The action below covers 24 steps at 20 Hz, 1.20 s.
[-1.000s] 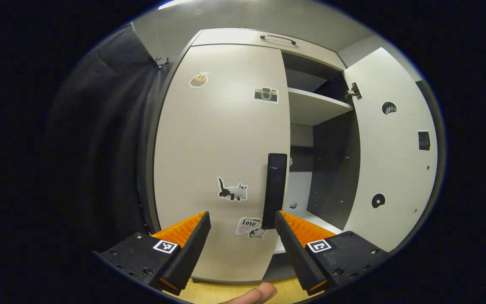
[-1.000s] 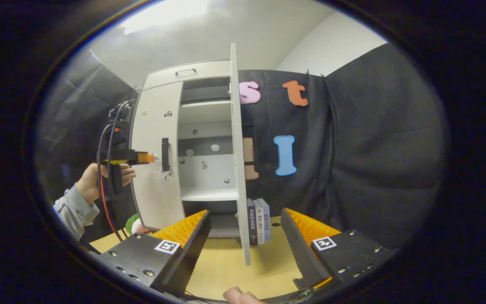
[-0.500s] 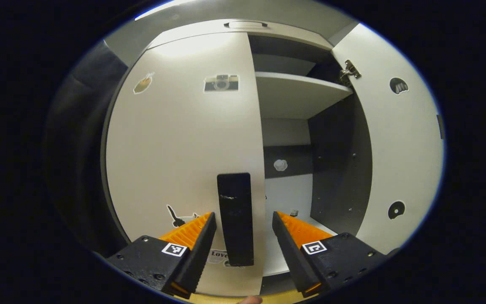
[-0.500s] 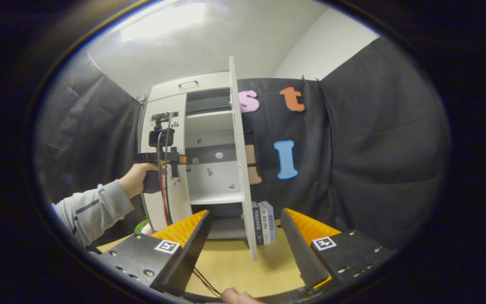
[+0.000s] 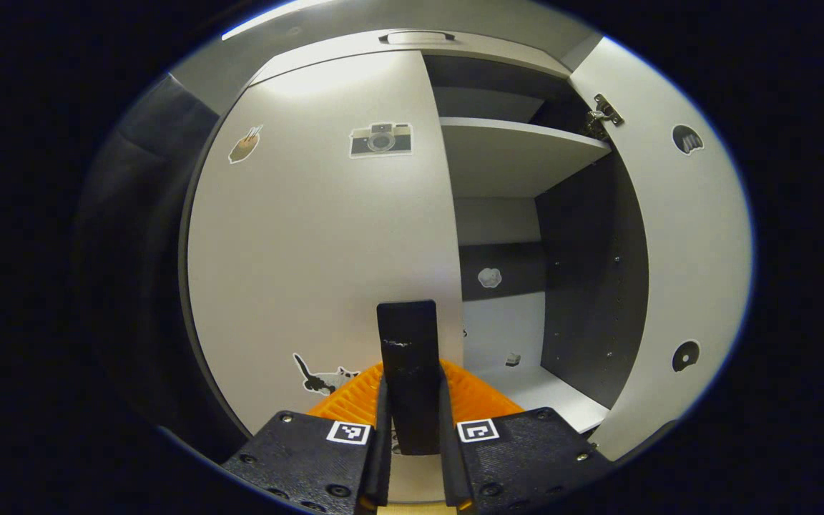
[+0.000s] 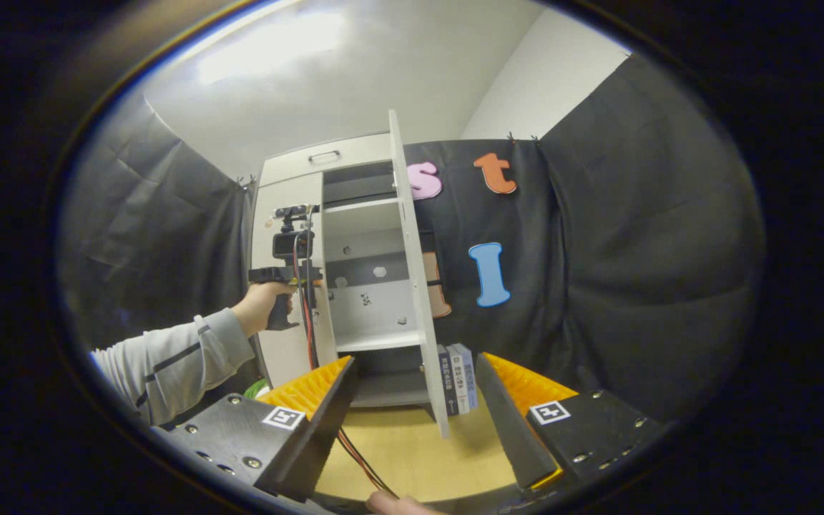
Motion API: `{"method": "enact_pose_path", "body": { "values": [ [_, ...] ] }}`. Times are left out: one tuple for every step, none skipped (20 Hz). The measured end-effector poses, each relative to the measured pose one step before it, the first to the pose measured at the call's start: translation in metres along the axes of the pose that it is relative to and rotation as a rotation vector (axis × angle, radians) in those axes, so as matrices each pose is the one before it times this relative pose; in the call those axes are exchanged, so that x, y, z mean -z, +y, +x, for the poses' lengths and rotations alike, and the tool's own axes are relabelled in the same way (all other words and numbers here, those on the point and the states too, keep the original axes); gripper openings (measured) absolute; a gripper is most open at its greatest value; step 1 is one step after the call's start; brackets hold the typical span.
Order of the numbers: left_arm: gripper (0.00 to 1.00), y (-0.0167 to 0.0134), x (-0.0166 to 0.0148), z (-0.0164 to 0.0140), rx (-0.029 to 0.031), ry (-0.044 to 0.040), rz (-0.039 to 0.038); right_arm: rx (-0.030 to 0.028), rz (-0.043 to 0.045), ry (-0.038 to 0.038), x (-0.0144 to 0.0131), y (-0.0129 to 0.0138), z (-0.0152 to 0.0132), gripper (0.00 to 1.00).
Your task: Open the right door of the double-door shoe cabinet with the right hand, and open the left door with the left hand.
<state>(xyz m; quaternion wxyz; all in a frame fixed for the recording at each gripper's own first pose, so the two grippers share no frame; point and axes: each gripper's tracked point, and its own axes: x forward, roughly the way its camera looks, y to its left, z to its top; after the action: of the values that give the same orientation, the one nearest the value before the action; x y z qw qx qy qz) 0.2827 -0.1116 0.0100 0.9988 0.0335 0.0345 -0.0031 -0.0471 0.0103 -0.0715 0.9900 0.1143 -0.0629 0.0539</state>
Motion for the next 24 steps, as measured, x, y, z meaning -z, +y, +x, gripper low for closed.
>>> {"method": "enact_pose_path", "body": {
  "values": [
    [0.29,0.00001,0.00034,-0.00094,0.0078,0.00388,-0.01596,-0.00099,0.00113,0.00526,0.00052,0.00121,0.00019,1.0],
    [0.27,0.00019,0.00064,-0.00181,0.00077,0.00667,-0.0011,-0.00029,-0.0057,0.00854,0.00223,0.00164,0.00132,0.94],
    [0.26,0.00103,-0.00019,-0.00173,-0.00215,0.00145,0.00912,0.00102,-0.00868,0.00514,0.00035,0.00148,-0.001,0.98],
    [0.25,0.00047,0.00065,-0.00256,0.0003,0.00696,0.00367,0.00174,-0.00775,0.00123,0.00026,0.00139,-0.00138,0.98],
    [0.25,-0.00067,-0.00057,-0.00382,0.00832,0.00145,-0.00369,0.00231,-0.00859,-0.00183,0.00028,0.00164,-0.00082,1.0],
    [0.24,0.0002,-0.00005,-0.00431,0.0103,0.00286,-0.00747,0.00153,-0.00931,0.00003,-0.00092,0.00215,-0.00063,1.0],
    [0.24,0.00116,0.00022,-0.00484,0.00737,-0.00123,-0.00639,-0.00074,-0.00716,0.00274,0.00114,0.00396,-0.00132,1.0],
    [0.24,0.00196,-0.00188,-0.00477,0.00719,-0.00635,0.00667,-0.00364,-0.00198,0.00185,0.00102,0.00268,-0.00053,1.0],
    [0.24,0.00107,0.00242,-0.00006,0.00767,0.00257,-0.0026,-0.00455,0.00113,0.00081,0.00054,0.00379,0.00377,0.98],
    [0.25,0.00115,-0.00054,-0.00179,0.01435,-0.0047,0.00189,-0.00322,-0.00016,0.00351,-0.00036,0.00212,0.0006,0.98],
    [0.24,0.00084,0.00172,-0.00075,0.01593,0.0036,-0.00789,0.00466,-0.00205,0.006,0.00175,-0.00027,0.00275,0.98],
    [0.24,0.00173,-0.00067,-0.00123,0.01839,-0.00121,0.00299,0.00879,-0.00457,0.00339,0.0008,-0.00183,-0.00003,0.98],
    [0.24,0.00082,0.00051,0.00068,0.01815,0.00214,-0.00024,0.01244,-0.00616,0.00194,-0.00106,-0.00287,0.00109,0.98],
    [0.24,0.0007,-0.00039,-0.00045,0.01895,0.00091,0.00087,0.01314,-0.00205,0.00123,-0.00117,-0.00183,-0.0004,0.99],
    [0.24,0.00199,0.00074,-0.00021,0.0194,0.00248,-0.00244,0.00737,0.004,-0.00004,-0.00013,0.00008,0.00093,0.94],
    [0.24,0.00135,-0.00055,0.00035,0.01419,-0.00781,-0.01252,0.00187,0.01324,-0.00402,-0.0029,0.00003,-0.00093,0.98],
    [0.24,0.00184,0.00047,-0.00131,0.00875,-0.00415,0.00206,-0.00567,0.01463,-0.00731,-0.00234,0.00367,-0.00152,0.98],
    [0.23,0.00177,-0.00044,-0.00206,0.0017,-0.01006,0.00595,-0.00725,0.0145,-0.01005,-0.00256,0.00233,-0.0014,0.98],
    [0.23,0.00065,0.00034,-0.00245,-0.00305,-0.00651,0.0126,-0.00682,0.00962,-0.00859,-0.00122,0.00241,-0.00181,0.98],
    [0.23,0.00168,0.00122,-0.00042,-0.00673,-0.00275,0.01182,-0.00427,0.00282,-0.00477,-0.00092,0.00138,-0.00074,0.98],
    [0.22,0.00266,-0.00071,-0.00091,-0.00665,-0.00536,0.00942,-0.00171,-0.00643,0.00077,0.00232,0.00209,0.00068,0.98],
    [0.21,0.00273,-0.00099,-0.00024,-0.00468,-0.00411,0.01008,0.00088,-0.01094,0.00334,0.00345,0.00149,0.00168,1.0],
    [0.21,0.00291,0.00166,-0.00296,-0.00278,-0.00057,0.00415,0.00081,-0.00833,0.00382,0.00304,0.00132,0.00057,1.0],
    [0.2,0.00264,0.0002,-0.00203,-0.00333,0.0046,-0.00088,-0.00251,-0.0046,0.00677,0.00389,0.00258,0.00107,0.98]
  ]
}}
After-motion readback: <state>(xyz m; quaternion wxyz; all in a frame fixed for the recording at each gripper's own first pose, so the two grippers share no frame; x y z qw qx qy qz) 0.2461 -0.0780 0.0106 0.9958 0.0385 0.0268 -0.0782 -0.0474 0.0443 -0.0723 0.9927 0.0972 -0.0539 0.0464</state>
